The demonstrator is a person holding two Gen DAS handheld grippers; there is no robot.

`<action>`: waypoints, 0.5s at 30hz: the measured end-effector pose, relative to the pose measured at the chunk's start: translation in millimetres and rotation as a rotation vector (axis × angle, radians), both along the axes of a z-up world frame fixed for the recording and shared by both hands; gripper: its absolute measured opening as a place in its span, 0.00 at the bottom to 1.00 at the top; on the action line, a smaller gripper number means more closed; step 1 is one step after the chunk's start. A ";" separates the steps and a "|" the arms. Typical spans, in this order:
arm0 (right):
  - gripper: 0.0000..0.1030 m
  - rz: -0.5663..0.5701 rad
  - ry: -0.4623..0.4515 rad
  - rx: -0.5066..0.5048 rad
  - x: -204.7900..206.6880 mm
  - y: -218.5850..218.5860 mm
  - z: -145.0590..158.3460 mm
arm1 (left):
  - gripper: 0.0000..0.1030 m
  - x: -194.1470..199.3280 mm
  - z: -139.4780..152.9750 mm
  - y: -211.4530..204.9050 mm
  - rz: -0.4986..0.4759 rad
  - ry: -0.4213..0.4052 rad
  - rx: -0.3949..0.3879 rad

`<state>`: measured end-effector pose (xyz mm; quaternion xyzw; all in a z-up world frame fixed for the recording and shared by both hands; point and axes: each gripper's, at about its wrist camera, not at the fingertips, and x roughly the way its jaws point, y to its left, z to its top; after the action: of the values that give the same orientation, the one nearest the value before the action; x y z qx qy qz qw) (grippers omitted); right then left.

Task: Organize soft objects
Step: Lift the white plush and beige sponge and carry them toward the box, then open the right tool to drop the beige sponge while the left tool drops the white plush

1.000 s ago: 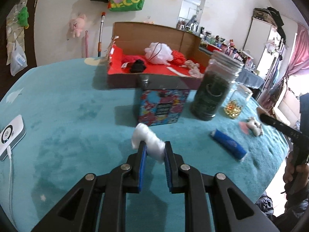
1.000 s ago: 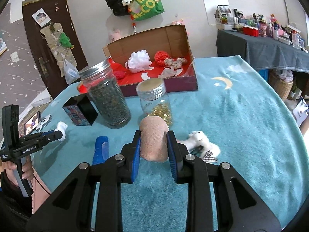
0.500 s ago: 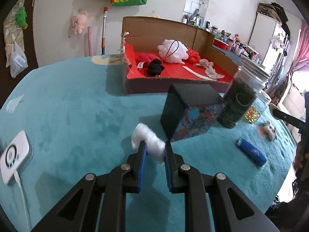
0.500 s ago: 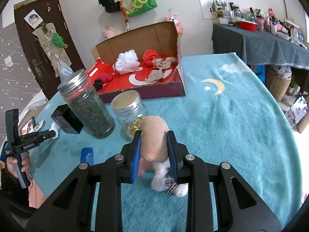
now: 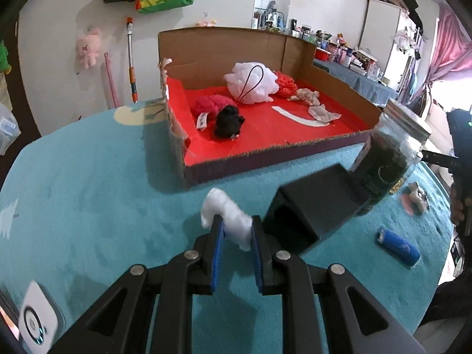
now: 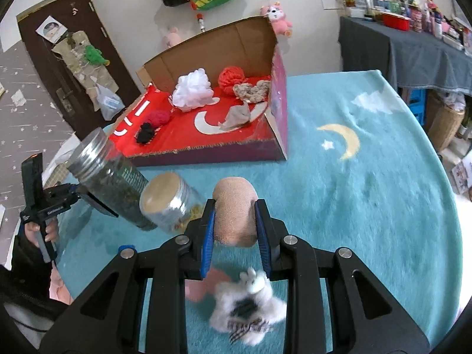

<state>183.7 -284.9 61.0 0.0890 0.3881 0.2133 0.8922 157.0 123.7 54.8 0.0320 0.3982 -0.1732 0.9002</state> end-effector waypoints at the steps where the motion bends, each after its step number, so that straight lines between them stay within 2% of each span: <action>1: 0.24 0.011 0.000 -0.003 3.9 0.4 0.9 | 0.18 2.4 1.9 -0.2 -0.007 -0.001 0.001; 10: 0.24 0.101 -0.017 -0.053 35.1 12.8 23.6 | 0.18 26.6 26.1 -3.3 -0.069 -0.022 0.012; 15: 0.24 0.153 -0.026 -0.082 56.5 28.2 39.4 | 0.18 44.6 45.5 -18.2 -0.111 -0.029 0.000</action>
<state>240.2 -256.7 100.4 0.0195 0.3905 0.2659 0.8811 201.6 105.5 100.4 0.0564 0.3825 -0.2223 0.8951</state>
